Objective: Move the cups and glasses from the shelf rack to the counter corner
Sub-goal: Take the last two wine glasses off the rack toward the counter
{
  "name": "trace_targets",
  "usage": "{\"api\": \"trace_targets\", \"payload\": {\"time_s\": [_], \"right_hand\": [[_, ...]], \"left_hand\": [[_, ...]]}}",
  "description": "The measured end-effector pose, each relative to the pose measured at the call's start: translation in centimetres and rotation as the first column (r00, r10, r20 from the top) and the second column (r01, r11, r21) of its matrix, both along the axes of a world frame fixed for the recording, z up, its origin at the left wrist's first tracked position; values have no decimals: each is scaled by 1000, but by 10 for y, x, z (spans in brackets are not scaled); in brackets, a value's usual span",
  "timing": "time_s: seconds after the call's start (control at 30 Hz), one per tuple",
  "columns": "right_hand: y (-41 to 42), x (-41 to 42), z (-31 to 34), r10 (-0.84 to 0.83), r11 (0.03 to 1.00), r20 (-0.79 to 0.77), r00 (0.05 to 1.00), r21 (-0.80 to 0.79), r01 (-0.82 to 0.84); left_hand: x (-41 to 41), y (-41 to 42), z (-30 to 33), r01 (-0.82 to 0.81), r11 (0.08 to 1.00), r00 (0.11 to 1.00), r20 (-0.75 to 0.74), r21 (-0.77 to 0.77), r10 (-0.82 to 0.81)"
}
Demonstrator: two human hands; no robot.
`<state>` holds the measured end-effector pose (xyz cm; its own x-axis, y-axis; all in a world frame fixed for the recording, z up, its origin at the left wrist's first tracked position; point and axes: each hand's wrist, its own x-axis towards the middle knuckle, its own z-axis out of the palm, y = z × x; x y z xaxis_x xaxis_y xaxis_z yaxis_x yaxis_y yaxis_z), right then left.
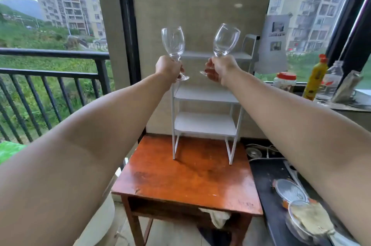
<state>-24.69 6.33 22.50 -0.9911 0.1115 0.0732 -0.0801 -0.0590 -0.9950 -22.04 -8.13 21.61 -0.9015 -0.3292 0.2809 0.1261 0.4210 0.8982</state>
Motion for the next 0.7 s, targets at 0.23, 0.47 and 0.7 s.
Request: {"api": "trace_targets", "payload": {"time_s": [0.23, 0.47, 0.7], "right_hand": [[12, 110, -92, 31, 998, 205, 978, -61, -19], [61, 192, -166, -65, 995, 370, 927, -47, 88], [144, 280, -241, -215, 968, 505, 836, -1, 250]], "left_hand": [[95, 14, -91, 133, 991, 964, 233, -7, -128], [160, 51, -169, 253, 967, 877, 416, 24, -239], [213, 118, -235, 370, 928, 795, 529, -34, -298]]}}
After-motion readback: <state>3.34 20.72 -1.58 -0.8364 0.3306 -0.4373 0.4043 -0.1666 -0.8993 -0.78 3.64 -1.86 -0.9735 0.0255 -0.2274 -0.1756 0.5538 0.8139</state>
